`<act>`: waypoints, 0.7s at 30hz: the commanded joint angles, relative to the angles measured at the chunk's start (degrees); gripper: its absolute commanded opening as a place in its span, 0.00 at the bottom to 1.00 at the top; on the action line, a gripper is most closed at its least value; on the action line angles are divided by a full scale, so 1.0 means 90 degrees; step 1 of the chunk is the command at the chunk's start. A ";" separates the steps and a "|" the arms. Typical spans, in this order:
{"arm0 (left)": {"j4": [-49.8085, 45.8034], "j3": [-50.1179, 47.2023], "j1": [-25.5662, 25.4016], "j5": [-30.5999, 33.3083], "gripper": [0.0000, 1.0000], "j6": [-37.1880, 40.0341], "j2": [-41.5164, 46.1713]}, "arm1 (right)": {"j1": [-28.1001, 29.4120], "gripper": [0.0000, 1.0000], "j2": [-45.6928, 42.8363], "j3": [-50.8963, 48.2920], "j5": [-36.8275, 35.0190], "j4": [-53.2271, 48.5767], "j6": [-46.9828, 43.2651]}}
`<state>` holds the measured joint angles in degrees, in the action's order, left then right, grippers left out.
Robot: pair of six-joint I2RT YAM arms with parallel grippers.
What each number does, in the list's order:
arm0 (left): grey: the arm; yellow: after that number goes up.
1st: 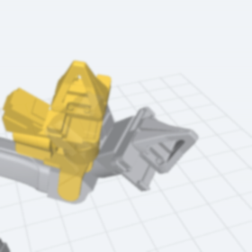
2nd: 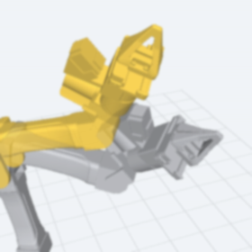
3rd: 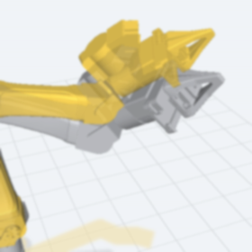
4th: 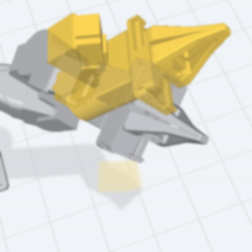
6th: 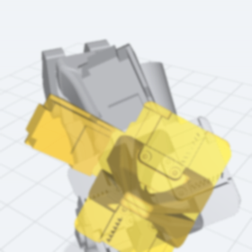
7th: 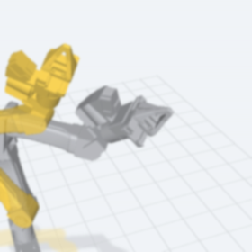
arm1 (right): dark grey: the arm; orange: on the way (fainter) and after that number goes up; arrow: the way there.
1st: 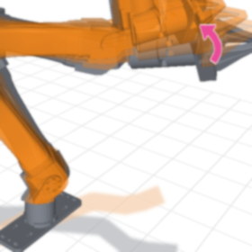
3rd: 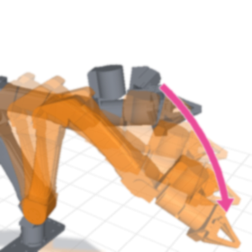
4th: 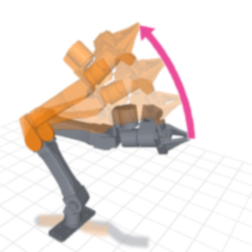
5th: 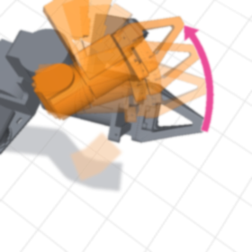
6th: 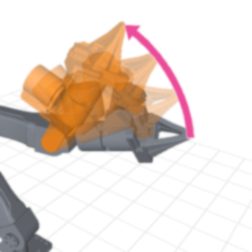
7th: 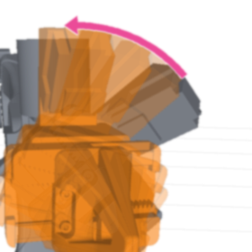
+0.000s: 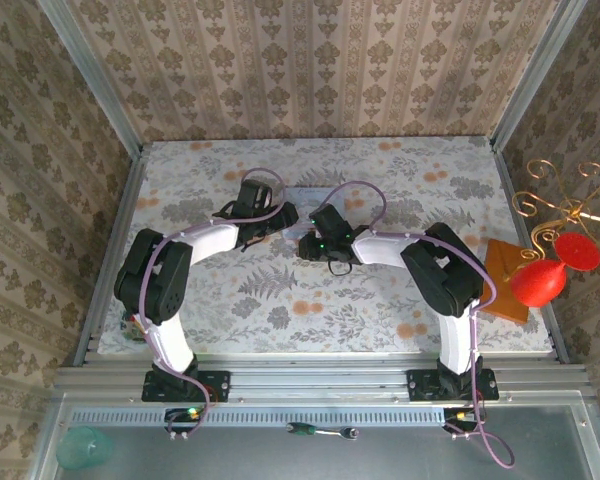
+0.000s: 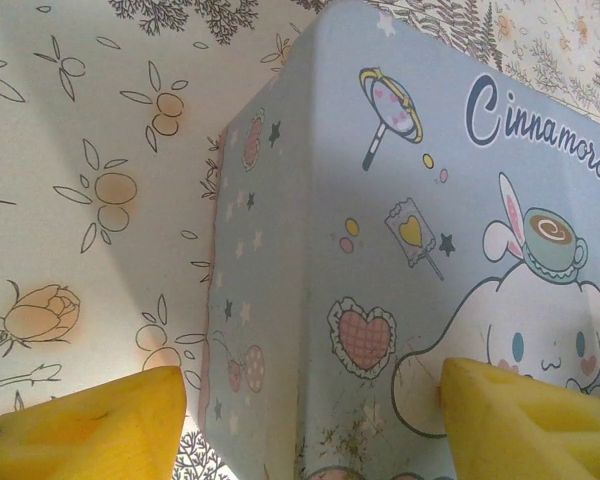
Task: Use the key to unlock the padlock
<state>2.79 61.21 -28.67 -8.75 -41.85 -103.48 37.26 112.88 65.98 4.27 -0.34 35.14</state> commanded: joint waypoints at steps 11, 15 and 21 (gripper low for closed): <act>-0.1133 -0.0276 -0.0047 0.0387 0.67 0.0080 -0.0143 | -0.0468 0.17 -0.0124 -0.0704 0.0663 0.0269 0.0460; -0.1103 -0.0309 -0.0047 0.0348 0.67 0.0052 -0.0148 | -0.0643 0.10 -0.0137 -0.1001 0.1088 0.0802 0.0927; -0.1142 -0.0318 -0.0103 0.0430 0.66 0.0055 -0.0140 | -0.0755 0.05 -0.0338 -0.1779 0.1069 0.2096 0.1877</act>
<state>3.03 60.77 -29.08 -7.60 -42.04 -103.22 31.88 109.06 54.63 12.51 16.62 43.46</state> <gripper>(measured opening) 0.662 0.168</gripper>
